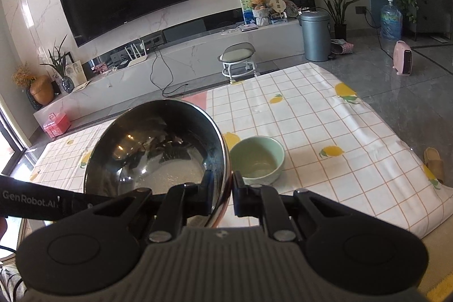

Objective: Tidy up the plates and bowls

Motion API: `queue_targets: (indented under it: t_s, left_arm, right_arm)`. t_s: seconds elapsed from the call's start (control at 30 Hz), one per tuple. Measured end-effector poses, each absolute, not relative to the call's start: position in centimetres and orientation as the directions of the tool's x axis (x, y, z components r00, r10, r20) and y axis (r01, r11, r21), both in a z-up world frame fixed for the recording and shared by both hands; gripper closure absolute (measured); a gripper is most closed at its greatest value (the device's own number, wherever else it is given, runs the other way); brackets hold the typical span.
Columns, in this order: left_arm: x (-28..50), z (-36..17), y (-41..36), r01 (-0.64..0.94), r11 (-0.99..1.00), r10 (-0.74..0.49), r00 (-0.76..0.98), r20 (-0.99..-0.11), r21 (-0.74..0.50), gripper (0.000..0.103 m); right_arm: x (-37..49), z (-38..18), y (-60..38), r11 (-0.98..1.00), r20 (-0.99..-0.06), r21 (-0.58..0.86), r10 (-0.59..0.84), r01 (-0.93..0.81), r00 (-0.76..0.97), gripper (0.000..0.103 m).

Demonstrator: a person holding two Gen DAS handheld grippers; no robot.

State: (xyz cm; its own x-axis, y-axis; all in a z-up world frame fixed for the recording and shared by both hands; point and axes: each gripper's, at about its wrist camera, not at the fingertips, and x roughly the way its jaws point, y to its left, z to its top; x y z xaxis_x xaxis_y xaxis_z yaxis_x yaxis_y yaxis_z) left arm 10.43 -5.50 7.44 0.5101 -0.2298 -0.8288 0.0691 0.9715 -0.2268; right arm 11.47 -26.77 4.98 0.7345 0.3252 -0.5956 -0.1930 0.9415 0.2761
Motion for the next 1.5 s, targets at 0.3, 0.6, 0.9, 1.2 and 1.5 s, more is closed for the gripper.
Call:
queue_targets:
  t_s: [0.3,0.6,0.9,1.2,1.5]
  left_arm:
    - [6.5,7.2,1.2,-0.071,0.96,-0.174,0.61,-0.773,-0.272,0.084]
    - [4.2,5.5,6.4,-0.157,0.928,-0.157,0.657,-0.737,-0.337,0.085]
    - [2.9,2.9,10.7,-0.211,0.896,-0.163,0.66,-0.734,-0.39,0.086]
    - [1.7,1.1,13.4,-0.255,0.875,-0.163,0.647,-0.745,-0.413,0.087]
    - [1.8,-0.6,14.3,-0.286,0.869,-0.164,0.602,-0.781,-0.404,0.086]
  right_arm:
    - [9.9,5.9,-19.3,0.919,-0.597,0.224,0.392,-0.324,0.7,0.094]
    - [9.4,4.8,-14.4,0.881,-0.635,0.182,0.445,-0.437,0.632,0.094]
    - [9.4,3.1,-10.5,0.857,-0.675,0.159,0.457,-0.49,0.579,0.094]
    - [9.1,1.1,-7.0,0.837,-0.727,0.128,0.444,-0.532,0.524,0.093]
    - [8.7,-0.5,-5.3,0.828,-0.765,0.101,0.419,-0.551,0.489,0.093]
